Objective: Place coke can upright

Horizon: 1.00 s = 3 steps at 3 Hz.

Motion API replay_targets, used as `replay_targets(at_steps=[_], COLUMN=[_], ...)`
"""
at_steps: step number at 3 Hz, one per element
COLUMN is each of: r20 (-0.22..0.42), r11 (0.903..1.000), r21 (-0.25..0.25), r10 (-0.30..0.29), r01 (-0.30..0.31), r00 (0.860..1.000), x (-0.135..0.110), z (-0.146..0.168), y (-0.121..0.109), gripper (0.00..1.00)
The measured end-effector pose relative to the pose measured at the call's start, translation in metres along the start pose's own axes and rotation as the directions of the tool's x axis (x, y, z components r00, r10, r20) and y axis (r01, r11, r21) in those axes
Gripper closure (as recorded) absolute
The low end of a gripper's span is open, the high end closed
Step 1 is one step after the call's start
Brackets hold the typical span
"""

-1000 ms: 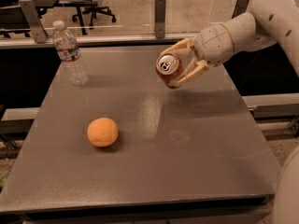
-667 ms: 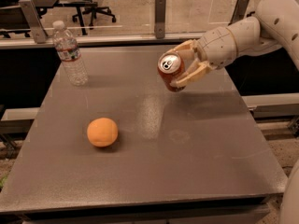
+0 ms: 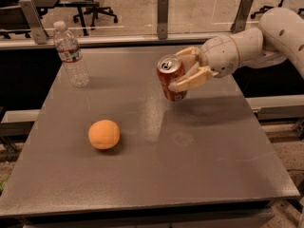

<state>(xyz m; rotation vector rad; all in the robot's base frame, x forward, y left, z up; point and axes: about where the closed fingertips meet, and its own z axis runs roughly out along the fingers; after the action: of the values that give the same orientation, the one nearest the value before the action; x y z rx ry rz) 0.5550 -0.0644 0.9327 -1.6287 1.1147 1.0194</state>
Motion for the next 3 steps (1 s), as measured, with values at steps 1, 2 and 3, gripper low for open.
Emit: replay_targets(at_steps=[1, 2, 3], r20=[0.031, 0.064, 0.100], r11=[0.9988, 0.9951, 0.9899], r21=[0.012, 0.018, 0.026], r10=[0.048, 0.096, 0.136], r01=[-0.048, -0.097, -0.139], r00=[0.998, 0.993, 0.986], x=[0.002, 0.010, 0.021], z=[0.003, 0.007, 0.013], y=[0.003, 0.010, 0.018], gripper=[1.00, 1.00, 1.00])
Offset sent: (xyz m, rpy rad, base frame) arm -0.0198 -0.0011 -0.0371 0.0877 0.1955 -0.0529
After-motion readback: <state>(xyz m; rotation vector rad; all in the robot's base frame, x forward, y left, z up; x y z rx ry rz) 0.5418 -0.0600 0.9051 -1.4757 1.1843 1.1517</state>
